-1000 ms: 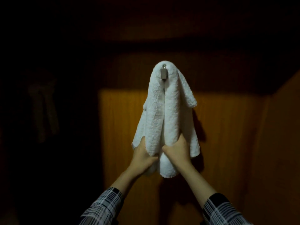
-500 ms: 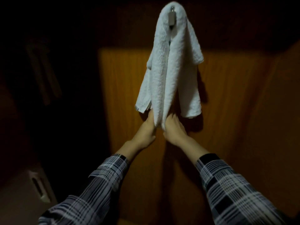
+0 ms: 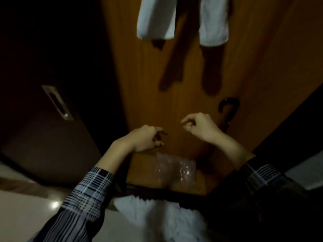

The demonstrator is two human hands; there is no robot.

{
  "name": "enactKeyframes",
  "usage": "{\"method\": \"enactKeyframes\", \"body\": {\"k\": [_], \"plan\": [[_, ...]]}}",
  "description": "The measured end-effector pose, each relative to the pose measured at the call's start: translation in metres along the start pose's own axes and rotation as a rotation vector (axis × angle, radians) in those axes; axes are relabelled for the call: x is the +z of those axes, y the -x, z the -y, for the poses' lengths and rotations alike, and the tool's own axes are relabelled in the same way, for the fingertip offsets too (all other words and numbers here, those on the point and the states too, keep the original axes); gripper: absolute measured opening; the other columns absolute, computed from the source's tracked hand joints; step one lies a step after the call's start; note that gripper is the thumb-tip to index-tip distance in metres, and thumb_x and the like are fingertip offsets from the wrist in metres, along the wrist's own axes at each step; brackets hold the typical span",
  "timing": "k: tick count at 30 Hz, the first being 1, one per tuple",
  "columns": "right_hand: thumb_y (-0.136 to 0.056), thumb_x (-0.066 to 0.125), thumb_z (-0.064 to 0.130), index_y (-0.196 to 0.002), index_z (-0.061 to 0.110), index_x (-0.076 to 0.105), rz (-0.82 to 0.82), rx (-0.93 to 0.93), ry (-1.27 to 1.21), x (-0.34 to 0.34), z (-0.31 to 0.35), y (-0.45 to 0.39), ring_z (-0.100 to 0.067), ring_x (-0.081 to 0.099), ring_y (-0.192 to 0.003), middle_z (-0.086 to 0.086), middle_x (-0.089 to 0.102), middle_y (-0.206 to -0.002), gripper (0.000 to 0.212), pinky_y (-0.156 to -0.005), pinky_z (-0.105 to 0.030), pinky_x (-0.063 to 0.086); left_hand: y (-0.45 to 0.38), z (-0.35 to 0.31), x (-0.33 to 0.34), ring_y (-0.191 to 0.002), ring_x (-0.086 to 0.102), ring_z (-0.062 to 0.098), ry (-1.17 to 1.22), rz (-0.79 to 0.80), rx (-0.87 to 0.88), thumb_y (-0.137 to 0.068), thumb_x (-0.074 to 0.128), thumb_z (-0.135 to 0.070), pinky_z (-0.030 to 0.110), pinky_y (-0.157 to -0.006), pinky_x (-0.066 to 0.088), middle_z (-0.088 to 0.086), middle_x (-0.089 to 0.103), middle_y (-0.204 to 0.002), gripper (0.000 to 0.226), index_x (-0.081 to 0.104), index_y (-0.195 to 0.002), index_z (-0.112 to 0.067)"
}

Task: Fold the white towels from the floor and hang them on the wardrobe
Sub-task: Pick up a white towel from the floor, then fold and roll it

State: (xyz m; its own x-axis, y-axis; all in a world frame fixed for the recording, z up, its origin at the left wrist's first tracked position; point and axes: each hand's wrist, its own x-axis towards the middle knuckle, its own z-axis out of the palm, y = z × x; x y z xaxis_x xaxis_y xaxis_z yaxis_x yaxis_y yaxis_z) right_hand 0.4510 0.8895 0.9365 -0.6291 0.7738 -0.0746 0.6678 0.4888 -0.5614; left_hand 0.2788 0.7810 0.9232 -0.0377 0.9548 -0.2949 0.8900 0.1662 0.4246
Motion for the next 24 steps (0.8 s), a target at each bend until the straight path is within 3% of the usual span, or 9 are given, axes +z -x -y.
{"method": "enactKeyframes", "body": {"k": [4, 6, 8, 10, 12, 15, 19, 24], "plan": [[-0.088, 0.061, 0.005, -0.092, 0.023, 0.069, 0.068, 0.133, -0.095, 0.070, -0.045, 0.050, -0.011, 0.064, -0.072, 0.007, 0.066, -0.071, 0.020, -0.074, -0.025, 0.052, 0.024, 0.018, 0.080, -0.104, 0.061, 0.014, 0.040, 0.081, 0.026, -0.093, 0.060, -0.030, 0.034, -0.089, 0.051, -0.003, 0.066, -0.119, 0.042, 0.050, -0.134, -0.024], [-0.086, 0.062, 0.002, -0.090, 0.016, 0.072, 0.078, 0.201, -0.123, 0.102, -0.074, 0.071, -0.003, 0.058, -0.065, 0.012, 0.059, -0.062, 0.018, -0.071, -0.017, 0.049, 0.031, 0.026, 0.117, -0.103, 0.062, 0.015, 0.059, 0.128, 0.012, -0.092, 0.060, -0.028, 0.032, -0.088, 0.051, -0.002, 0.065, -0.119, 0.043, 0.050, -0.134, -0.026], [-0.086, 0.060, 0.003, -0.089, 0.008, 0.072, 0.123, 0.254, -0.156, 0.127, -0.102, 0.092, -0.007, 0.055, -0.064, 0.009, 0.058, -0.063, 0.014, -0.071, -0.018, 0.050, 0.035, 0.029, 0.151, -0.102, 0.063, 0.018, 0.117, 0.195, 0.000, -0.093, 0.060, -0.027, 0.033, -0.087, 0.052, 0.000, 0.064, -0.121, 0.044, 0.049, -0.136, -0.024], [-0.087, 0.058, 0.009, -0.095, -0.004, 0.070, 0.178, 0.306, -0.157, 0.147, -0.130, 0.110, -0.020, 0.058, -0.074, -0.008, 0.066, -0.078, 0.020, -0.065, -0.012, 0.046, 0.036, 0.030, 0.184, -0.108, 0.061, 0.020, 0.173, 0.234, -0.002, -0.094, 0.059, -0.026, 0.032, -0.090, 0.050, 0.002, 0.062, -0.123, 0.043, 0.050, -0.135, -0.021], [-0.089, 0.059, 0.005, -0.103, -0.006, 0.067, 0.221, 0.397, -0.132, 0.164, -0.161, 0.123, -0.030, 0.062, -0.090, -0.018, 0.067, -0.098, 0.020, -0.061, -0.014, 0.040, 0.032, 0.030, 0.216, -0.111, 0.058, 0.016, 0.195, 0.232, -0.002, -0.093, 0.059, -0.025, 0.032, -0.094, 0.048, 0.000, 0.061, -0.126, 0.040, 0.052, -0.133, -0.021], [-0.091, 0.057, 0.004, -0.110, 0.003, 0.068, 0.284, 0.465, -0.068, 0.194, -0.214, 0.134, -0.031, 0.059, -0.107, -0.014, 0.065, -0.112, 0.022, -0.076, -0.022, 0.039, 0.023, 0.029, 0.262, -0.102, 0.061, 0.012, 0.238, 0.236, -0.025, -0.095, 0.056, -0.024, 0.029, -0.089, 0.049, -0.003, 0.063, -0.120, 0.037, 0.053, -0.132, -0.023], [-0.093, 0.055, 0.008, -0.107, -0.004, 0.067, 0.320, 0.565, -0.051, 0.240, -0.290, 0.142, -0.035, 0.060, -0.104, -0.021, 0.065, -0.109, 0.022, -0.082, -0.031, 0.042, -0.006, 0.027, 0.325, -0.102, 0.061, 0.013, 0.236, 0.209, -0.065, -0.097, 0.051, -0.024, 0.032, -0.085, 0.050, -0.002, 0.065, -0.118, 0.033, 0.054, -0.130, -0.025], [-0.095, 0.054, 0.010, -0.118, 0.004, 0.063, 0.421, 0.616, -0.033, 0.315, -0.395, 0.143, -0.026, 0.055, -0.118, -0.013, 0.061, -0.125, 0.025, -0.090, -0.023, 0.037, -0.061, 0.035, 0.417, -0.099, 0.062, 0.013, 0.301, 0.209, -0.194, -0.096, 0.052, -0.022, 0.028, -0.077, 0.049, -0.003, 0.067, -0.115, 0.033, 0.055, -0.128, -0.026]]}}
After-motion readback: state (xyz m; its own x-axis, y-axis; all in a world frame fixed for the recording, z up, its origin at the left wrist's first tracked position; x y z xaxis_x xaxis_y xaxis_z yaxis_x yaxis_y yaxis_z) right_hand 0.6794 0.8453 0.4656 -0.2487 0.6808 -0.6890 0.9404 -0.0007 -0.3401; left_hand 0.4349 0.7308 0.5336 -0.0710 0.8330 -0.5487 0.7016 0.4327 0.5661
